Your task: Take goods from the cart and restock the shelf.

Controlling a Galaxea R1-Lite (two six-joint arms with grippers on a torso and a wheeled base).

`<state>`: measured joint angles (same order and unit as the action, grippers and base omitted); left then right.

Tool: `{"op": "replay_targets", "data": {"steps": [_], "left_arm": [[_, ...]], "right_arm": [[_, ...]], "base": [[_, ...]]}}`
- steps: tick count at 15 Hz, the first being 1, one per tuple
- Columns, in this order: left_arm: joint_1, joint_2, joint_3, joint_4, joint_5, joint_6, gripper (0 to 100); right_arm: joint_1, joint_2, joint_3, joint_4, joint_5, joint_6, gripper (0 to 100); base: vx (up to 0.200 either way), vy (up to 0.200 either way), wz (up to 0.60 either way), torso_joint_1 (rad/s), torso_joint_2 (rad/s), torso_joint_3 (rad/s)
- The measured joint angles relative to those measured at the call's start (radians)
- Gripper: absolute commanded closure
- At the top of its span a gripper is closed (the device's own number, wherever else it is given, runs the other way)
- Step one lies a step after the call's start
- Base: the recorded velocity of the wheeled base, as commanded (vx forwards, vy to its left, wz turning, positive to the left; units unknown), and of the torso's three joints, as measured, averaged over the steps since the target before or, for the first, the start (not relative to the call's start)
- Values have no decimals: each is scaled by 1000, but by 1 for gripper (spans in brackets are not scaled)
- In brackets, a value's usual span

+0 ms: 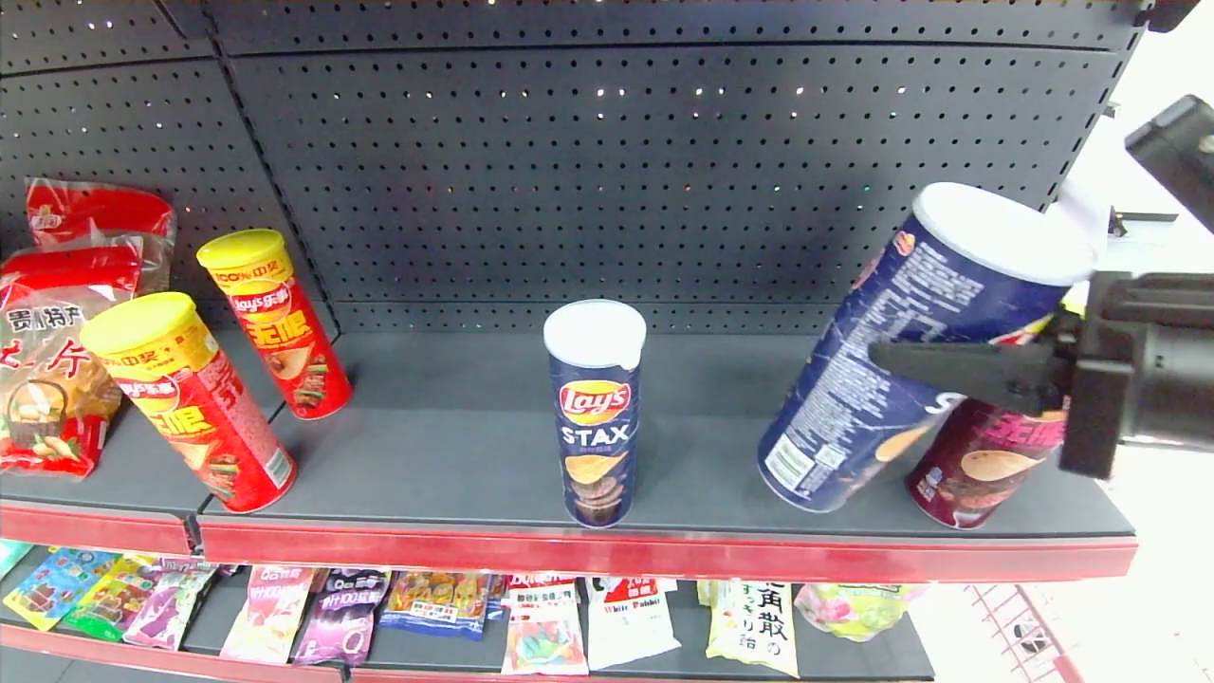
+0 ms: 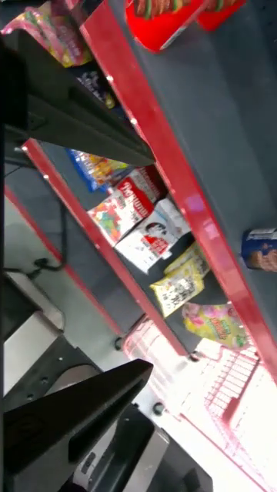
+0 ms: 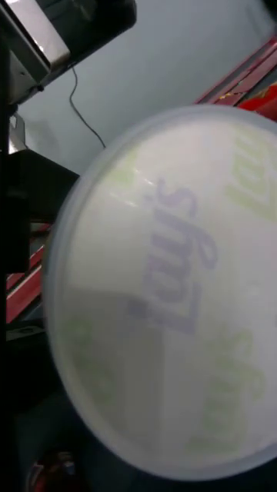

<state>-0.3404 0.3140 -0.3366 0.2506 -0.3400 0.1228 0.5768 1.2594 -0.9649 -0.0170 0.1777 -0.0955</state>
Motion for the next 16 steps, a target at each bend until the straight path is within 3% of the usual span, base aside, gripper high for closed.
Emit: {"op": "replay_targets", "data": {"steps": [7,16], "left_arm": [[1,-66,1,1,10,-1,0],[1,-80,0,2,19,-1,0]], "right_arm": [[1,289,-218,-17,6,-149,100],[-2,536,-430,-17,42,-157,100]], "base": [[0,0,0,0,0,0],[0,0,0,0,0,0]]}}
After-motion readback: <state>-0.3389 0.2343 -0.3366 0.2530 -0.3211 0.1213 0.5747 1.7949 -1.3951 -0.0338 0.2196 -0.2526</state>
